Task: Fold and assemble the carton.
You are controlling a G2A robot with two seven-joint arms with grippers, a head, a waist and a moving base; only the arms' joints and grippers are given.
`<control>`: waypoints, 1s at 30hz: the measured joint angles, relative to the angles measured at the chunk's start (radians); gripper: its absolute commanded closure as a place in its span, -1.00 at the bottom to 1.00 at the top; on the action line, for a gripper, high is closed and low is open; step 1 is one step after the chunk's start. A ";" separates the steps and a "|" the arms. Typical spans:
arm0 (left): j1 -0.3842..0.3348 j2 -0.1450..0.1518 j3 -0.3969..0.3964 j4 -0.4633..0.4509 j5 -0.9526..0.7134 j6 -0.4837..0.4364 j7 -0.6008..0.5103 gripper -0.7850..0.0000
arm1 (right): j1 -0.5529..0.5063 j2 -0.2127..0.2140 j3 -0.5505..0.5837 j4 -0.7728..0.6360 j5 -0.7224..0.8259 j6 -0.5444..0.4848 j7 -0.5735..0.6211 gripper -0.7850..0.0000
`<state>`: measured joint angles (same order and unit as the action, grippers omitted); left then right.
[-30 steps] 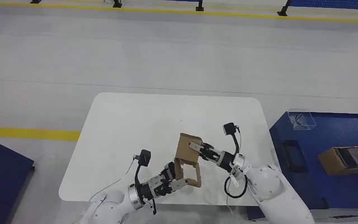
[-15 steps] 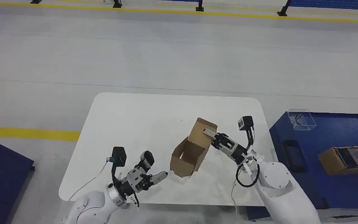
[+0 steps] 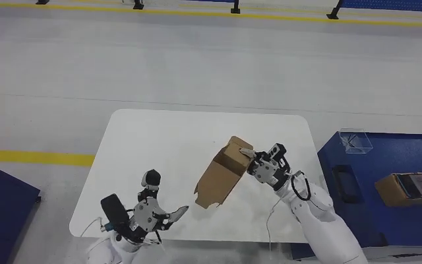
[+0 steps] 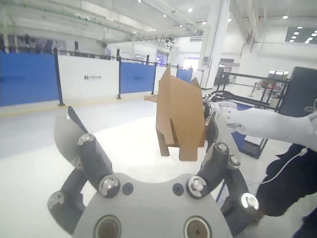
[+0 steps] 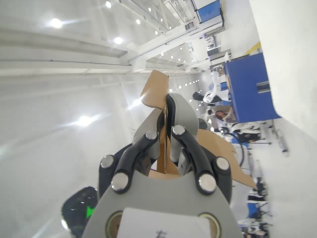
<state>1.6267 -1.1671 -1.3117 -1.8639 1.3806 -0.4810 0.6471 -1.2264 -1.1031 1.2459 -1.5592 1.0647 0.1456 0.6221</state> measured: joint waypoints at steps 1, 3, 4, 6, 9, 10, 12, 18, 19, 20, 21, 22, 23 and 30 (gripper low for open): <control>0.000 -0.001 0.010 0.009 0.060 0.036 0.037 -1.00 | 0.009 -0.002 -0.003 0.012 0.030 0.023 0.005 1.00; -0.005 -0.003 0.033 0.028 0.166 0.107 0.079 -1.00 | 0.026 -0.006 -0.010 0.033 0.064 0.059 0.022 1.00; -0.010 -0.004 0.043 0.036 0.198 0.132 0.082 -1.00 | 0.030 -0.007 -0.014 0.040 0.069 0.065 0.028 1.00; -0.025 -0.008 0.064 0.057 0.244 0.179 0.074 -1.00 | 0.037 -0.010 -0.023 0.053 0.079 0.077 0.043 1.00; -0.048 -0.015 0.089 0.080 0.235 0.219 0.064 -1.00 | 0.042 -0.014 -0.031 0.062 0.083 0.091 0.062 1.00; -0.053 -0.017 0.094 0.084 0.228 0.230 0.060 -1.00 | 0.041 -0.014 -0.033 0.062 0.081 0.092 0.067 1.00; -0.067 -0.020 0.105 0.090 0.235 0.253 0.048 -1.00 | 0.038 -0.016 -0.035 0.062 0.086 0.100 0.082 1.00; -0.087 -0.025 0.132 0.093 0.266 0.291 0.047 -1.00 | 0.025 -0.017 -0.034 0.043 0.081 0.124 0.105 1.00; -0.088 -0.026 0.136 0.092 0.269 0.293 0.049 -1.00 | 0.021 -0.017 -0.034 0.039 0.077 0.125 0.106 1.00; -0.087 -0.026 0.139 0.089 0.271 0.296 0.052 -1.00 | 0.018 -0.017 -0.035 0.034 0.071 0.125 0.106 1.00; -0.087 -0.027 0.144 0.085 0.271 0.298 0.057 -0.98 | 0.013 -0.017 -0.037 0.028 0.064 0.123 0.107 1.00; -0.086 -0.027 0.146 0.082 0.272 0.300 0.061 -0.71 | 0.010 -0.017 -0.039 0.024 0.058 0.119 0.108 1.00; -0.085 -0.028 0.149 0.080 0.273 0.304 0.063 -0.62 | 0.006 -0.018 -0.042 0.020 0.051 0.114 0.109 1.00; -0.087 -0.032 0.166 0.077 0.299 0.350 0.081 0.14 | -0.013 -0.023 -0.047 0.008 0.039 0.087 0.109 1.00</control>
<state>1.5393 -1.1987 -1.1456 -1.7869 1.6793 -0.1313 0.7282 -1.2392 -1.1260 1.1987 -1.5507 1.1036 0.2322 0.7315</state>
